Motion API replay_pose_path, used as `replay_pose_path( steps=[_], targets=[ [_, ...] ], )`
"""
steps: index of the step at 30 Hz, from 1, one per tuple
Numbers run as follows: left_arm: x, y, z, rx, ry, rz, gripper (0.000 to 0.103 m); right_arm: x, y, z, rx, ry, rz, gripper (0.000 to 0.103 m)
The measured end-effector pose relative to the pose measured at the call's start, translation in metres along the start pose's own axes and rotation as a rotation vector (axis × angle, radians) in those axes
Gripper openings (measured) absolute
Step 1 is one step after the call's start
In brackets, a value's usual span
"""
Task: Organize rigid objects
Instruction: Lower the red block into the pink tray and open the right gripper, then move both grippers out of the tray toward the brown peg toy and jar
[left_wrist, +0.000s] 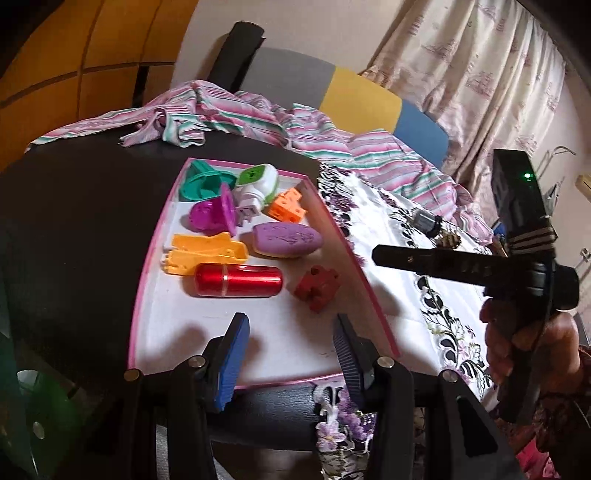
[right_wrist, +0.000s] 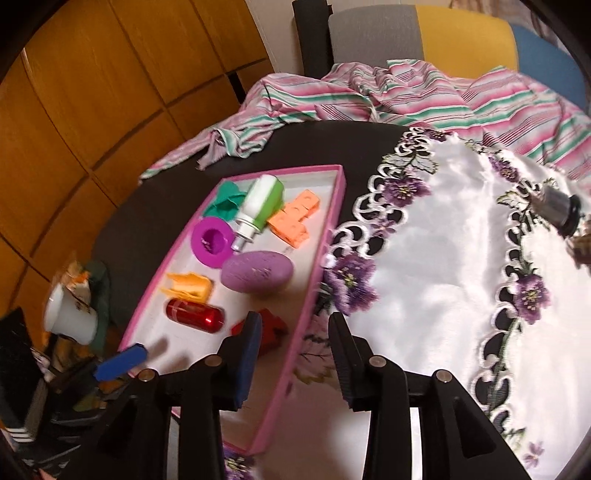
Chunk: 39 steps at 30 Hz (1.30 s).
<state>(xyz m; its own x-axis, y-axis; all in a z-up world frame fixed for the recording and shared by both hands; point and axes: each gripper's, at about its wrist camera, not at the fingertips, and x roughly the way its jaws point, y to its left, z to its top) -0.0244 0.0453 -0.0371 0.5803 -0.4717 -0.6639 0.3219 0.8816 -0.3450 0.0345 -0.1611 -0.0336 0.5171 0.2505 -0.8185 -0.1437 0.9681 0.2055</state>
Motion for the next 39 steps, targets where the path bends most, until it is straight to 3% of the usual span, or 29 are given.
replay_pose_path(
  steps=[25,34,39],
  targets=[
    [0.015,-0.047,0.003,0.079,0.067,-0.057,0.047,-0.021,-0.099,-0.002,0.142,0.037,-0.205,0.041],
    [0.029,-0.085,0.007,0.152,0.107,-0.112,0.047,-0.034,-0.165,-0.004,0.237,0.055,-0.284,0.047],
    [0.039,-0.108,0.010,0.201,0.127,-0.141,0.047,-0.048,-0.218,-0.007,0.368,0.045,-0.325,0.061]
  ],
)
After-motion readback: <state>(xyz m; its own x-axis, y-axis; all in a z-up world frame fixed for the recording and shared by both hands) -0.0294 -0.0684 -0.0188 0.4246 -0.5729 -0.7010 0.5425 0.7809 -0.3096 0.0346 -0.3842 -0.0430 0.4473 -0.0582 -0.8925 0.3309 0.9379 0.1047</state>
